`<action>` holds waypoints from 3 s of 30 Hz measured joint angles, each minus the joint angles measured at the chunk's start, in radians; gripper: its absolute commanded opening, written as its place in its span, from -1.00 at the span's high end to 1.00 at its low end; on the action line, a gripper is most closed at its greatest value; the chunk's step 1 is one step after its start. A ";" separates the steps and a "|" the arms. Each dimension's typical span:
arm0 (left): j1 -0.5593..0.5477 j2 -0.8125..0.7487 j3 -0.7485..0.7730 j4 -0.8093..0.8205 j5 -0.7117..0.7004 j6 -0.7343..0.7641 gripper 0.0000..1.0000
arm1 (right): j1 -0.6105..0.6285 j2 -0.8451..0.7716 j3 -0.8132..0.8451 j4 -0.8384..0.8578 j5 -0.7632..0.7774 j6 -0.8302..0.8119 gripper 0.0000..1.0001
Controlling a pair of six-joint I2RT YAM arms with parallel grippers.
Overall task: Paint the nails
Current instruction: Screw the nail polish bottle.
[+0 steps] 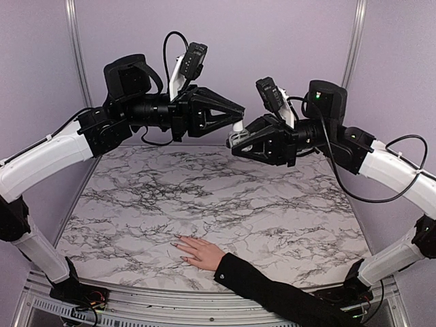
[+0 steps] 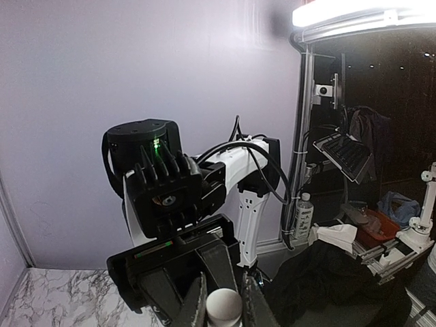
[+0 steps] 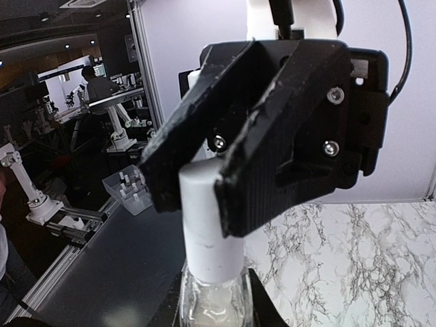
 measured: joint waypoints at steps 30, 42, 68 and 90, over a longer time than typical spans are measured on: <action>0.016 -0.058 -0.134 -0.060 -0.031 0.012 -0.13 | 0.015 -0.066 -0.062 0.052 0.042 -0.176 1.00; -0.023 -0.154 -0.250 0.008 -0.523 -0.071 -0.10 | 0.011 -0.145 -0.147 0.045 0.716 -0.247 1.00; -0.097 0.074 -0.010 0.047 -0.864 -0.193 0.51 | 0.107 -0.118 -0.167 -0.016 1.160 -0.354 1.00; -0.072 -0.006 -0.101 0.098 -0.688 -0.158 1.00 | 0.090 -0.114 -0.116 -0.064 0.938 -0.320 1.00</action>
